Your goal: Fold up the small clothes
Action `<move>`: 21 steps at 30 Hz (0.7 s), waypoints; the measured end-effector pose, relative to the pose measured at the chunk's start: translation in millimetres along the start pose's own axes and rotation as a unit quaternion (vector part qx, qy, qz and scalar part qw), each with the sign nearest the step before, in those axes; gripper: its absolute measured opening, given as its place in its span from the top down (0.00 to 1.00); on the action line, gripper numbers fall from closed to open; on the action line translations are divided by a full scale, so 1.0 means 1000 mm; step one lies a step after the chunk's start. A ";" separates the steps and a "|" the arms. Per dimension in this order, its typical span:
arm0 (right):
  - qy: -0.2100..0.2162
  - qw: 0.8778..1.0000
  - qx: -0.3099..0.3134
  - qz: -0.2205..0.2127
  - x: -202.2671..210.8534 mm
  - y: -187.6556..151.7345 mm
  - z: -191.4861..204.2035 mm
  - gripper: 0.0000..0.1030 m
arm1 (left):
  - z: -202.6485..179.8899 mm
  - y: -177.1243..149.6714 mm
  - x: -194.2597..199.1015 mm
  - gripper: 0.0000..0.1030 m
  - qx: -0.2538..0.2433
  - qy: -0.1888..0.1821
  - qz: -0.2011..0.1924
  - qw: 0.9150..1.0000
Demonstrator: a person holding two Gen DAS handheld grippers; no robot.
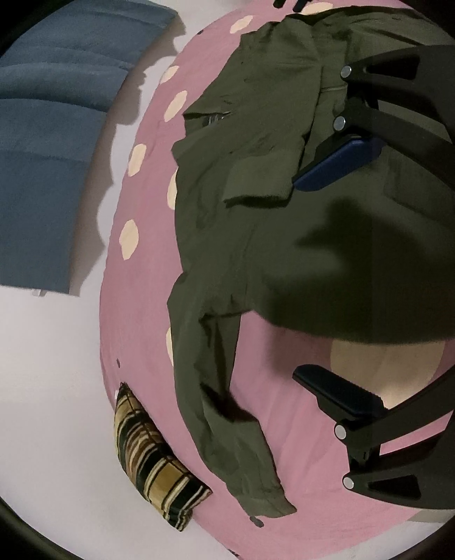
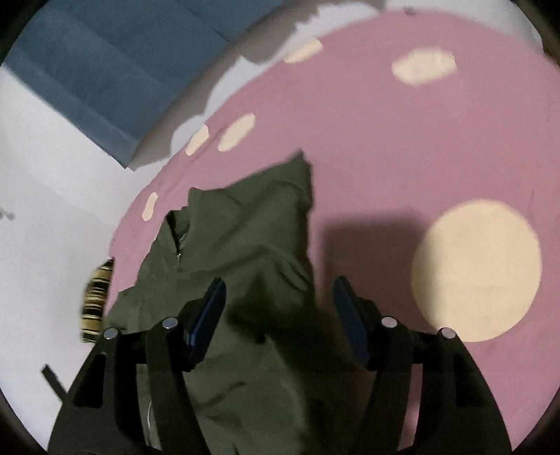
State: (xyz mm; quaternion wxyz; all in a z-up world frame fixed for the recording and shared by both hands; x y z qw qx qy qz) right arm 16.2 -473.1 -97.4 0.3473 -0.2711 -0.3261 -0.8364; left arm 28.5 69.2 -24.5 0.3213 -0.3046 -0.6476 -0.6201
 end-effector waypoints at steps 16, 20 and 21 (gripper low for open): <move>0.017 0.992 0.067 0.102 -0.042 -0.005 -0.013 0.75 | -0.012 -0.001 -0.003 0.04 -0.010 -0.005 0.007 1.000; 0.052 0.996 0.053 0.049 -0.010 0.026 -0.015 0.46 | -0.011 0.002 -0.004 0.04 -0.011 -0.004 0.003 1.000; 0.053 0.997 0.047 0.043 -0.010 0.034 -0.017 0.46 | -0.011 0.002 -0.004 0.04 -0.010 -0.004 0.002 1.000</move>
Point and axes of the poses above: each gripper's, at about its wrist camera, not at the fingertips, and x roughly against the way its jaws point, z to its left, y to its top, the point moved 2 cm from there along -x, roughly the way its jaws point, and after that the axes turned 6 degrees about z, right-handed, at the moved point
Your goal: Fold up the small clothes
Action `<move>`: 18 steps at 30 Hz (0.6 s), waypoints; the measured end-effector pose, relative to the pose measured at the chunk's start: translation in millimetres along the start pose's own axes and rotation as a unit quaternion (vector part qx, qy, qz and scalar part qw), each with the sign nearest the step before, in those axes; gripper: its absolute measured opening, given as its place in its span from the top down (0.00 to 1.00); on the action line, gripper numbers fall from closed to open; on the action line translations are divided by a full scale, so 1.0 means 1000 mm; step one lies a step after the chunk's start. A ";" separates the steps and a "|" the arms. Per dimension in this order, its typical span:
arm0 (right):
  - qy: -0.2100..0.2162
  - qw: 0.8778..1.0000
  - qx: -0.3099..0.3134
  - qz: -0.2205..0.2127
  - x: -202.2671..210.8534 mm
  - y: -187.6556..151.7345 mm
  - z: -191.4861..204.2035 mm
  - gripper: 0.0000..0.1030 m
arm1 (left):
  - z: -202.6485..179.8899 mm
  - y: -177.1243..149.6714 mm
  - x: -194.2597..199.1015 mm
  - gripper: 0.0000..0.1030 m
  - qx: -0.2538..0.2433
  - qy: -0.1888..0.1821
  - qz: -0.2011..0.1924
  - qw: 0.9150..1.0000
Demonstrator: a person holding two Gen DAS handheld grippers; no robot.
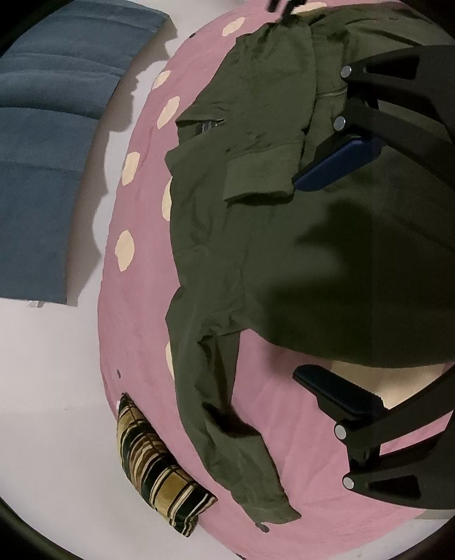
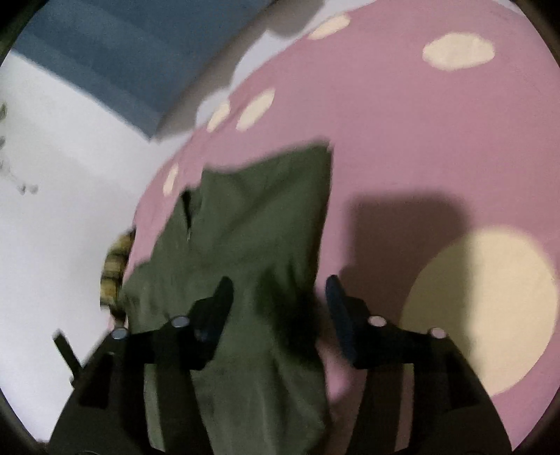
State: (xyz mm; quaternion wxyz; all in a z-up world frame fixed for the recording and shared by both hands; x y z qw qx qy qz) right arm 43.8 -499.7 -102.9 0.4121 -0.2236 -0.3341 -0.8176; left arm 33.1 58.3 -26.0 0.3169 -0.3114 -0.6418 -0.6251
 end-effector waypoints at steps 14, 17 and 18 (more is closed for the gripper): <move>-0.020 1.000 -0.013 0.013 -0.085 0.093 -0.019 0.97 | 0.001 0.005 -0.021 0.04 0.012 0.006 0.019 1.000; -0.014 1.000 -0.023 0.017 -0.092 0.092 -0.025 0.97 | 0.001 0.006 -0.025 0.04 0.017 -0.001 0.025 1.000; -0.010 1.000 -0.023 0.016 -0.090 0.092 -0.024 0.96 | 0.000 0.006 -0.026 0.04 0.016 -0.002 0.027 0.999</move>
Point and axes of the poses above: each gripper's, at about its wrist camera, not at the fingertips, and x roughly against the way its jaws point, z to its left, y to its top, the point moved 2 cm from there along -x, roughly the way its jaws point, and after that the axes turned 6 degrees about z, right-handed, at the moved point
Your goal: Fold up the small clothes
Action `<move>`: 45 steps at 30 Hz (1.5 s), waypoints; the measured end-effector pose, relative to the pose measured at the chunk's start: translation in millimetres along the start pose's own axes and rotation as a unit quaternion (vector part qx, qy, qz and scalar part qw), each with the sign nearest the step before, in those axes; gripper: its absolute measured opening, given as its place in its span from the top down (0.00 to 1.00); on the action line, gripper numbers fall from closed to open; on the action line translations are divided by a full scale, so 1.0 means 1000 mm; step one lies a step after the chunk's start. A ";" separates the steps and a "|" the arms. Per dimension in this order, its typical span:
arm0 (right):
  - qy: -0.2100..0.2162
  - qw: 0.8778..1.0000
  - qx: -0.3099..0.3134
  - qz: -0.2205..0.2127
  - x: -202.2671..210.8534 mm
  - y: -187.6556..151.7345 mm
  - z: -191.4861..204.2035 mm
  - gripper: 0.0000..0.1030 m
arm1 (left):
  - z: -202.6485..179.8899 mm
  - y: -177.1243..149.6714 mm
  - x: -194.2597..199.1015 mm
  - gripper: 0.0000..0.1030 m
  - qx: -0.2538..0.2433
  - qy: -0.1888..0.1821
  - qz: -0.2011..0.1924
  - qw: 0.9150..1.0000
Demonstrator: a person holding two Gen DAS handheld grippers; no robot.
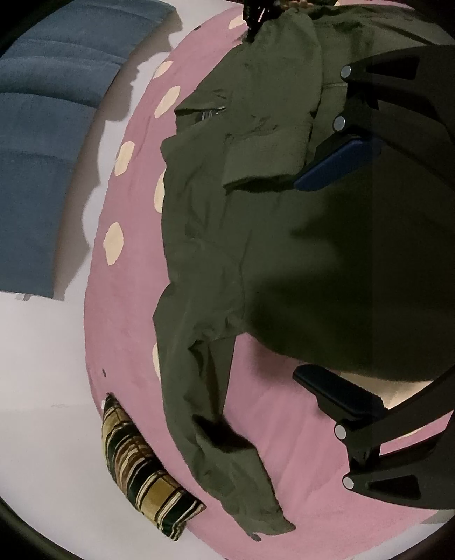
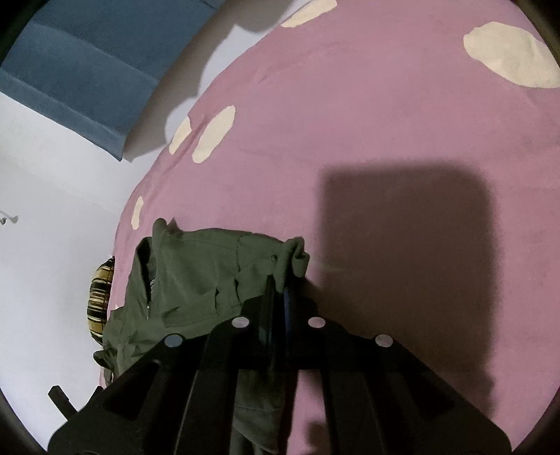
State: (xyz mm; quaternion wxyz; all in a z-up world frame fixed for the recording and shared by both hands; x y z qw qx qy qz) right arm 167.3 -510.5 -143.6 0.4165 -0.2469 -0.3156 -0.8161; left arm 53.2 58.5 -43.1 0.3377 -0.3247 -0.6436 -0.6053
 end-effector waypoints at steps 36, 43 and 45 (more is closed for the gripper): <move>0.023 0.995 0.097 0.001 0.014 -0.162 0.139 0.41 | 0.185 -0.012 0.000 0.04 0.194 -0.020 0.011 0.981; 0.021 0.995 0.091 0.016 -0.003 -0.172 0.145 0.41 | 0.278 -0.027 -0.013 0.04 0.330 -0.065 -0.005 0.942; 0.020 0.996 0.090 0.019 -0.006 -0.174 0.146 0.41 | 0.296 -0.025 -0.015 0.04 0.355 -0.080 -0.020 0.931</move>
Point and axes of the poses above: each gripper's, at about its wrist camera, not at the fingertips, and x roughly against the way its jaws point, z to its left, y to its top, the point moved 2 cm from there along -x, roughly the way its jaws point, and after that the axes turned 6 degrees about z, right-handed, at the moved point
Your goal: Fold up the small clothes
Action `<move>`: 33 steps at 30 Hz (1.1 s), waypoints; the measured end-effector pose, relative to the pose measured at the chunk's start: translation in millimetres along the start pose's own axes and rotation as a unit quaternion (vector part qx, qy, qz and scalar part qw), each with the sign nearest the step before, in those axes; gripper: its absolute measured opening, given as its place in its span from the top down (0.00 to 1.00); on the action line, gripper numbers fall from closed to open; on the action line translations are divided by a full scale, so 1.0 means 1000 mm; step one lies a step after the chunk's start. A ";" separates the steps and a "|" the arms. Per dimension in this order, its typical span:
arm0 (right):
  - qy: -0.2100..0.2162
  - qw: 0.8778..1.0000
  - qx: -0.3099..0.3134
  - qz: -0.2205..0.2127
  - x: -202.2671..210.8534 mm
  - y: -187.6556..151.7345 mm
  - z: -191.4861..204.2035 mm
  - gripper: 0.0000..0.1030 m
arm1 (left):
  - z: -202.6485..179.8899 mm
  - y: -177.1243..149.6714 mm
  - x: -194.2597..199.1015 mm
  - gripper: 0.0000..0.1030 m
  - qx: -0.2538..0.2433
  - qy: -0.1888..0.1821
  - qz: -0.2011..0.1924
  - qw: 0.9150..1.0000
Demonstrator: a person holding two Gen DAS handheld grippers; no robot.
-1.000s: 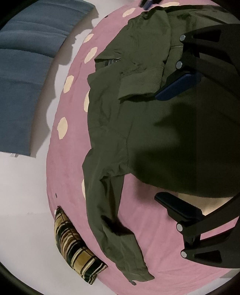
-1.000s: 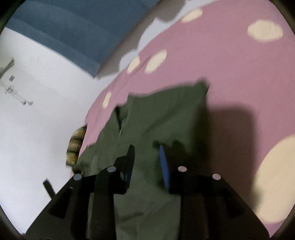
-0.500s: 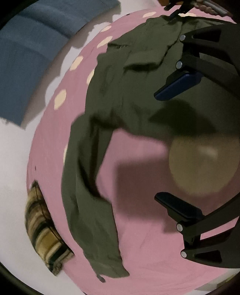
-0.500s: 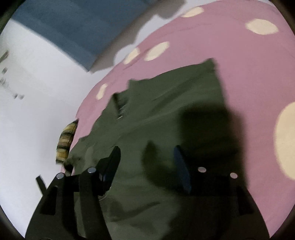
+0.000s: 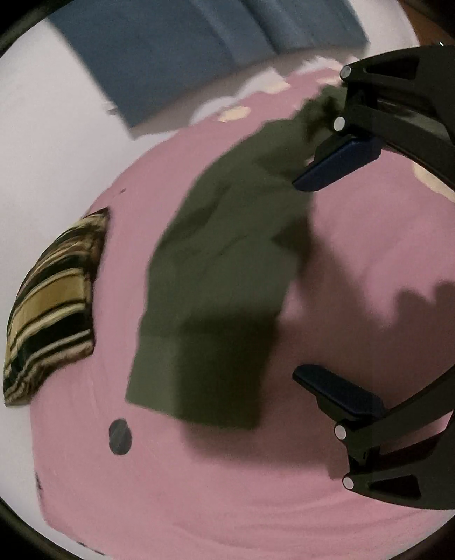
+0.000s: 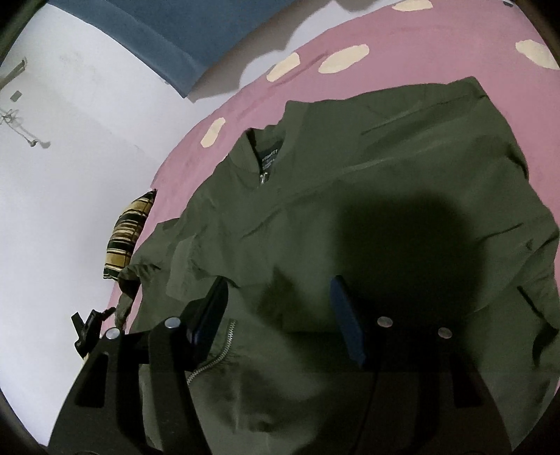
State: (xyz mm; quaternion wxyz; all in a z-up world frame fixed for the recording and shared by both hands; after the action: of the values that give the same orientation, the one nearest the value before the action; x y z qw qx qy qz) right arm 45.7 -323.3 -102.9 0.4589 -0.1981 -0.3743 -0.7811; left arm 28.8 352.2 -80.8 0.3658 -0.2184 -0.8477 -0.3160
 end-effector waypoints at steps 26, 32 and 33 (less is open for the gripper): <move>-0.017 0.999 -0.028 -0.008 -0.004 -0.009 -0.010 0.37 | 0.003 0.104 0.041 0.78 0.036 0.002 -0.039 0.999; -0.015 0.999 -0.027 -0.010 -0.001 -0.009 -0.009 0.36 | -0.104 0.104 0.084 0.82 -0.077 0.000 -0.089 0.993; -0.014 0.999 -0.026 -0.011 0.000 -0.009 -0.009 0.37 | -0.128 0.098 0.088 0.82 -0.100 -0.008 -0.092 0.991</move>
State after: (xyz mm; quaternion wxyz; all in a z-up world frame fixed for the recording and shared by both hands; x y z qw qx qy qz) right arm 38.3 -327.2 -112.3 0.4395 -0.2173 -0.3622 -0.7927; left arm 93.4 344.5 90.8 0.3052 -0.1776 -0.8313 -0.4293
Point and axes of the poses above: each gripper's, at about its wrist camera, not at the fingertips, and x roughly against the way its jaws point, z to its left, y to its top, the point moved 2 cm from there along -x, roughly the way its jaws point, and after that the axes turned 6 degrees about z, right-handed, at the moved point
